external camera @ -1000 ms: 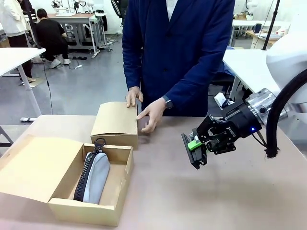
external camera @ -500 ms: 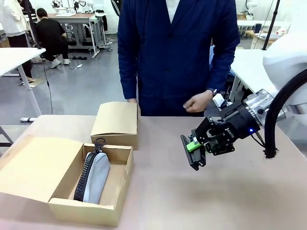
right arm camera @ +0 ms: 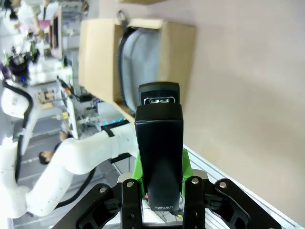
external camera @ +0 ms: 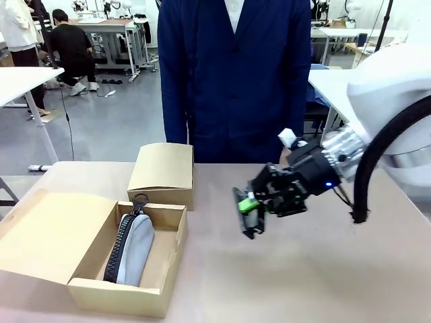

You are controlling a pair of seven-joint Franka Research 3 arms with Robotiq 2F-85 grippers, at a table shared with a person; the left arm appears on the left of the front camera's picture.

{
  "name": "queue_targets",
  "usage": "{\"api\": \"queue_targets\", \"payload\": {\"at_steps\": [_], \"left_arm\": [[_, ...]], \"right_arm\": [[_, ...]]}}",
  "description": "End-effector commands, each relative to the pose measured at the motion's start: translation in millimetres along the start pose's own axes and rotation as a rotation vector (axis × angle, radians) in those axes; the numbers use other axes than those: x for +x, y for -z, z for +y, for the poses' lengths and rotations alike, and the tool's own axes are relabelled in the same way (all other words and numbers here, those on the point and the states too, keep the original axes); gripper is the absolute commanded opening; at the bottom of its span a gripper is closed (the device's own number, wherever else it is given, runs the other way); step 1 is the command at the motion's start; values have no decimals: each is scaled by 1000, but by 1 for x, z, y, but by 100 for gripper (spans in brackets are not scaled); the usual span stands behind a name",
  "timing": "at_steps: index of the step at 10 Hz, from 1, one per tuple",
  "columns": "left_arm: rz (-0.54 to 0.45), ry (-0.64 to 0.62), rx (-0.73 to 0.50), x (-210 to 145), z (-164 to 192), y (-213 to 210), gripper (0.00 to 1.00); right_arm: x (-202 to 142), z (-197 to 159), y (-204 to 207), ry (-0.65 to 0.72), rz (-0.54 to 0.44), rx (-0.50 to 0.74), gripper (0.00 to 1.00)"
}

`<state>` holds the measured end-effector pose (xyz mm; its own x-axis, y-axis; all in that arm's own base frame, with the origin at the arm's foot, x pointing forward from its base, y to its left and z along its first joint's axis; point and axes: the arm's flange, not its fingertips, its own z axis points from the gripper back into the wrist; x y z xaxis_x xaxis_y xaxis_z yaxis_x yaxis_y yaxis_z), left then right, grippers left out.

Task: Place items inside the box.
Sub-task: Pick up a Pencil pouch or Stapler and place it inside the Mailer Box closest to the robot.

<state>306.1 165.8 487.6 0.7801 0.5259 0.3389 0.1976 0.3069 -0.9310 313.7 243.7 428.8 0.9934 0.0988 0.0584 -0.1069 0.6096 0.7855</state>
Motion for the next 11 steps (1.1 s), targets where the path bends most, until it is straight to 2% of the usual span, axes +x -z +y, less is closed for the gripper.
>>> {"api": "queue_targets", "payload": {"at_steps": [1,3,4,7,9,11], "left_arm": [[-14,17,-25,-4,0,1,100],[-14,17,-25,-4,0,1,100],[-14,17,-25,-4,0,1,100],[-14,17,-25,-4,0,1,100],[-14,17,-25,-4,0,1,100],[-14,17,-25,-4,0,1,100]], "right_arm": [[15,31,42,-46,35,35,32],[22,56,83,-88,94,29,32],[24,66,105,-92,80,-22,32],[18,83,150,-136,97,-63,32],[17,87,177,-139,32,-110,32],[22,88,189,-130,39,-134,32]]}}
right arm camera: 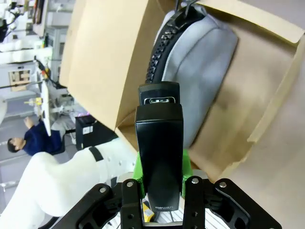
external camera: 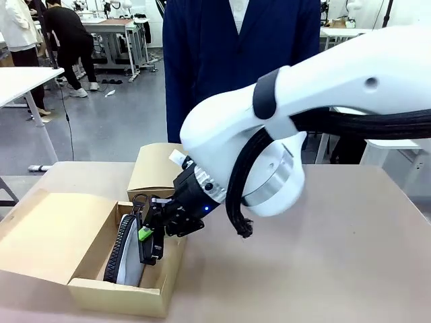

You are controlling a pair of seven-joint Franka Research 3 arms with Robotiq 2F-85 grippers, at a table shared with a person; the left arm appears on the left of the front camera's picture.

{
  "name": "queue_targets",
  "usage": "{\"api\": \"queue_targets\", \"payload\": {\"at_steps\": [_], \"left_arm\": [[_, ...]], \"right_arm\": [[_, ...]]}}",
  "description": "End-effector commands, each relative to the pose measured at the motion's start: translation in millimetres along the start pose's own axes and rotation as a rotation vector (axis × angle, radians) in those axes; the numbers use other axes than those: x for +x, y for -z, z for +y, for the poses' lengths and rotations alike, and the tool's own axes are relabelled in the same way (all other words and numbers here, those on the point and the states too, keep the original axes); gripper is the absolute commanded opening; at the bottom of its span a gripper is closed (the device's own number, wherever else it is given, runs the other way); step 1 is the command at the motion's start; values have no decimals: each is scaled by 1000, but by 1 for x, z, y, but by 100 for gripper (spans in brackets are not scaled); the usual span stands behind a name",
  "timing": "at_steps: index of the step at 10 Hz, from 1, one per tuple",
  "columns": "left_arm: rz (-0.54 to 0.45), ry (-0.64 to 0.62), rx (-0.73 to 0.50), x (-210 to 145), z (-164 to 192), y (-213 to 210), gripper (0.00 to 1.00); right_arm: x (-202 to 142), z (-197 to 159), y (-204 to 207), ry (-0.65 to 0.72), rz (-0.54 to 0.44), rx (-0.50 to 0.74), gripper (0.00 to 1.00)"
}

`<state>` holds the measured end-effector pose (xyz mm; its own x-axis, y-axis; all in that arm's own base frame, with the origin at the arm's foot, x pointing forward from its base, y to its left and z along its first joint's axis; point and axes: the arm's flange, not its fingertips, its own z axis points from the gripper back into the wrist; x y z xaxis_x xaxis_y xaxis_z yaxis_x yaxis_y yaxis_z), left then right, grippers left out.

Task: Place items inside the box.
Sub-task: Pick up a Pencil pouch or Stapler and place it inside the Mailer Box closest to the robot.

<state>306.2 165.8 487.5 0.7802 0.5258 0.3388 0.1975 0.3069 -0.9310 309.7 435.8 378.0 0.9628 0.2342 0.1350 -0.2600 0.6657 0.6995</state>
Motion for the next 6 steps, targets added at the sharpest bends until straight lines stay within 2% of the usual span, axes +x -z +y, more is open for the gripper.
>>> {"api": "queue_targets", "payload": {"at_steps": [1,3,4,5,6], "left_arm": [[-14,17,-26,-4,0,1,100],[-14,17,-26,-4,0,1,100],[-14,17,-26,-4,0,1,100],[-14,17,-26,-4,0,1,100],[-14,17,-26,-4,0,1,100]], "right_arm": [[15,9,4,32,-11,-24,32],[17,9,3,32,-6,-18,32],[18,9,3,32,2,-18,52],[18,8,3,32,6,-22,86],[18,8,3,31,8,-21,100]]}}
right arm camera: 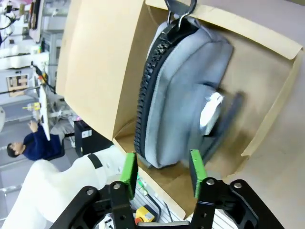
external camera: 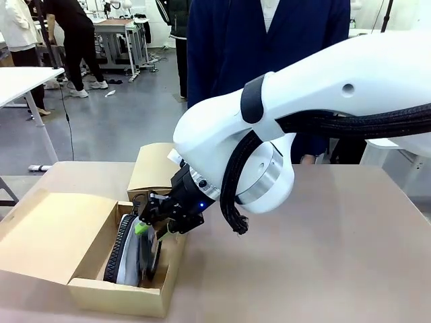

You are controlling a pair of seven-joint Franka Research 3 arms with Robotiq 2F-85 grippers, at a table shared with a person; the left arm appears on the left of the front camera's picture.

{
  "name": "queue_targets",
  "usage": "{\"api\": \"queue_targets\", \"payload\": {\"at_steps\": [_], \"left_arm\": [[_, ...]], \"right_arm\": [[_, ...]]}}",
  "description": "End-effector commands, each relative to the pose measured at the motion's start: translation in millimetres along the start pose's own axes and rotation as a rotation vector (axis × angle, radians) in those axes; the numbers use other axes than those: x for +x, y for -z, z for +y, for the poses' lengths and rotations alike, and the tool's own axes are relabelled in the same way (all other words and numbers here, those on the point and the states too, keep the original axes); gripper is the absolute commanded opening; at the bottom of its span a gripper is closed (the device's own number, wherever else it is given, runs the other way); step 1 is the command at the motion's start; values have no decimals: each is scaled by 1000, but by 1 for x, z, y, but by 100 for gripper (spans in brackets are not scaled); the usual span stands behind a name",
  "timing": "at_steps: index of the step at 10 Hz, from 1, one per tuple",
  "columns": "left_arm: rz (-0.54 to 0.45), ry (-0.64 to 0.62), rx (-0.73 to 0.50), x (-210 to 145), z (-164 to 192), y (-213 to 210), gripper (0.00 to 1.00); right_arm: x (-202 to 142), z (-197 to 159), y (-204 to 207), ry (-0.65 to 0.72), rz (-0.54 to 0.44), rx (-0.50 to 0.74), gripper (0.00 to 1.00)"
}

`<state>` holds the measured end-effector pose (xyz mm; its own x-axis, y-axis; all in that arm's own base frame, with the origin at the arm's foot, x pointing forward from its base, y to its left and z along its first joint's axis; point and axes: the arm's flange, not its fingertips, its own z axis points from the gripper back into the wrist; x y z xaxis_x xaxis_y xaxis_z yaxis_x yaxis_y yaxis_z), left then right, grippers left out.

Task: Place items inside the box.
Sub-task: Pick up a Pencil pouch or Stapler and place it inside the Mailer Box closest to the robot.

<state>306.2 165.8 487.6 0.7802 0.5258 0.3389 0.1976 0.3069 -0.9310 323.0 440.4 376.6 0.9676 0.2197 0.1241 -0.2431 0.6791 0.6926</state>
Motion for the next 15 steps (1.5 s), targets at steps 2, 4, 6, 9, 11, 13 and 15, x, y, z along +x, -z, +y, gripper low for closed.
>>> {"api": "queue_targets", "payload": {"at_steps": [2,4,6,9,11,13,15], "left_arm": [[-14,17,-26,-4,0,1,100],[-14,17,-26,-4,0,1,100],[-14,17,-26,-4,0,1,100],[-14,17,-26,-4,0,1,100],[-14,17,-26,-4,0,1,100],[-14,17,-26,-4,0,1,100],[-14,17,-26,-4,0,1,100]], "right_arm": [[4,8,-1,14,15,-1,100],[3,4,-11,17,-2,14,100],[2,1,-20,-10,19,0,100],[-18,-52,-131,-166,258,-12,100],[-47,-107,-214,-203,344,223,100],[-60,-182,-273,-128,297,453,100],[-86,-258,-313,-171,200,640,100]]}}
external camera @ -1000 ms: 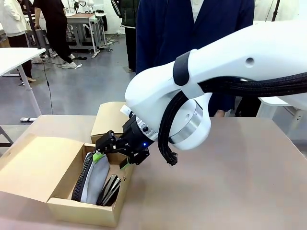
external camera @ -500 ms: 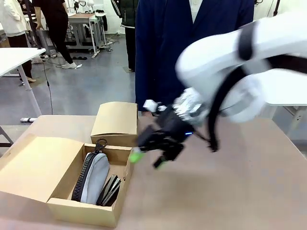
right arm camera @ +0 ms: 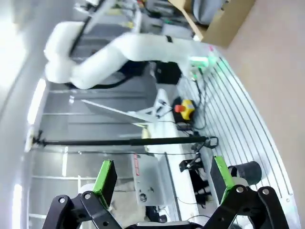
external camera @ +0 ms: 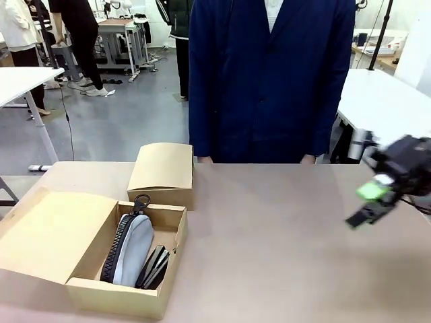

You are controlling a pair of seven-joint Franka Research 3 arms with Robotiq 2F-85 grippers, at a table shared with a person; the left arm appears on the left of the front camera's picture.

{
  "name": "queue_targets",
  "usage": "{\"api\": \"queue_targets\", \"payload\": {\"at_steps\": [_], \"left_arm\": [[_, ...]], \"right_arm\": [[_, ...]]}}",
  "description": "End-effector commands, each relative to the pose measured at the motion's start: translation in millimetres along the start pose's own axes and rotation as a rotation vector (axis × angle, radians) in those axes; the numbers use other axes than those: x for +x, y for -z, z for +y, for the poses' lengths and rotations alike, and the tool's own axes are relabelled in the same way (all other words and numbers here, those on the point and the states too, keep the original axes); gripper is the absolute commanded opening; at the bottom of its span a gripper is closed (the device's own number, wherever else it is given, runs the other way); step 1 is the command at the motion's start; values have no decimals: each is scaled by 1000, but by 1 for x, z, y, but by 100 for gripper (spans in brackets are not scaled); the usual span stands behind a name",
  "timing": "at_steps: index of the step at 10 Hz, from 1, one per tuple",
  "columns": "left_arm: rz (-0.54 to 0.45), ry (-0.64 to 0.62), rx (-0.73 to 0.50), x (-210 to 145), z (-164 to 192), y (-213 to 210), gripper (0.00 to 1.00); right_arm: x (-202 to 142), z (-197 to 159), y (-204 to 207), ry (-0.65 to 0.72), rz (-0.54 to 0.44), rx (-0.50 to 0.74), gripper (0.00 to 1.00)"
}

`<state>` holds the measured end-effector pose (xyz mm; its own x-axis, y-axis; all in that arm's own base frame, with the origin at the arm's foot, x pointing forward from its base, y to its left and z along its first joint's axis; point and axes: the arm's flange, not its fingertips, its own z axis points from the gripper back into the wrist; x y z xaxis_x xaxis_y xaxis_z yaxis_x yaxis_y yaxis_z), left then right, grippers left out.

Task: Place items inside the box.
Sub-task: Pick up a Pencil pouch or Stapler and place it inside the Mailer Box closest to the robot.

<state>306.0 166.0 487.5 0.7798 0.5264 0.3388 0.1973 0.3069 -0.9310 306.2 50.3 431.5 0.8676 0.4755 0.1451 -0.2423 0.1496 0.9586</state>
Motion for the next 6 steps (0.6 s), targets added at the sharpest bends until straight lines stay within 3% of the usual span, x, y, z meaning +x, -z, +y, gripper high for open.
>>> {"api": "queue_targets", "payload": {"at_steps": [1,2,3,4,6], "left_arm": [[-13,17,-26,-4,0,2,100],[-13,17,-26,-4,0,2,100],[-13,17,-26,-4,0,2,100],[-13,17,-26,-4,0,2,100],[-13,17,-26,-4,0,2,100]], "right_arm": [[-32,-49,-46,-90,-141,164,100],[-64,-67,-56,38,-506,183,100],[-80,-76,-40,134,-775,131,100],[-49,-49,-55,9,-234,139,100],[-49,-49,-55,9,-234,139,100]]}}
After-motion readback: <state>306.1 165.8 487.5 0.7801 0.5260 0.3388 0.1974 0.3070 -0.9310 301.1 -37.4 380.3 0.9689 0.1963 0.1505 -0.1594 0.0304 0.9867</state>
